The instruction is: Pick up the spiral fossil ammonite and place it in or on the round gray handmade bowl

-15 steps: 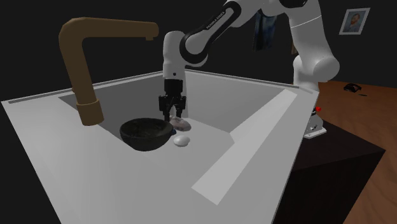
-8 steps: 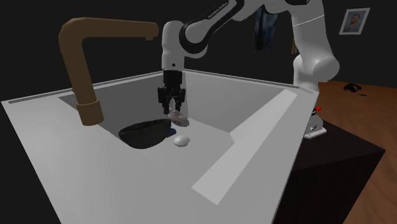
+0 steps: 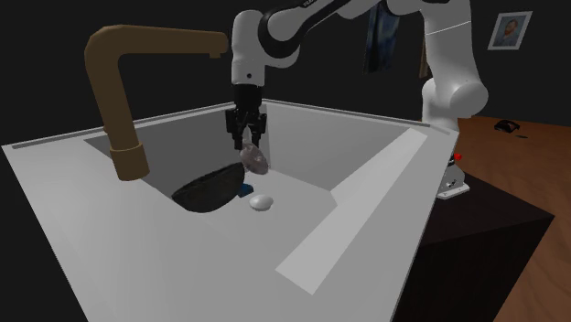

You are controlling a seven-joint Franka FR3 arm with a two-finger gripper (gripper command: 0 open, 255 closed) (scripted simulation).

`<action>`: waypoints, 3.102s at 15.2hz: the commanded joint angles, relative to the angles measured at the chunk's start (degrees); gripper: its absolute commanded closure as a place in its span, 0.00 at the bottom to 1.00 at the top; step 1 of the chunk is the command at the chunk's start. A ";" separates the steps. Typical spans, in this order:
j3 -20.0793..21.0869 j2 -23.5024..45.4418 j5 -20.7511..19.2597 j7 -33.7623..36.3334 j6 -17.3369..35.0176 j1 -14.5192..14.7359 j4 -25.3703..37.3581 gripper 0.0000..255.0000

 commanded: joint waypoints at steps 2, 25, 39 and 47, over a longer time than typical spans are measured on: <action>0.07 -0.98 0.03 0.44 -1.77 -0.06 0.94 1.00; 0.72 16.25 -8.60 15.14 -17.25 10.21 36.23 1.00; 0.27 20.88 -9.33 14.65 -10.18 11.45 33.77 1.00; 0.23 21.20 -9.33 14.45 -9.17 11.44 33.05 1.00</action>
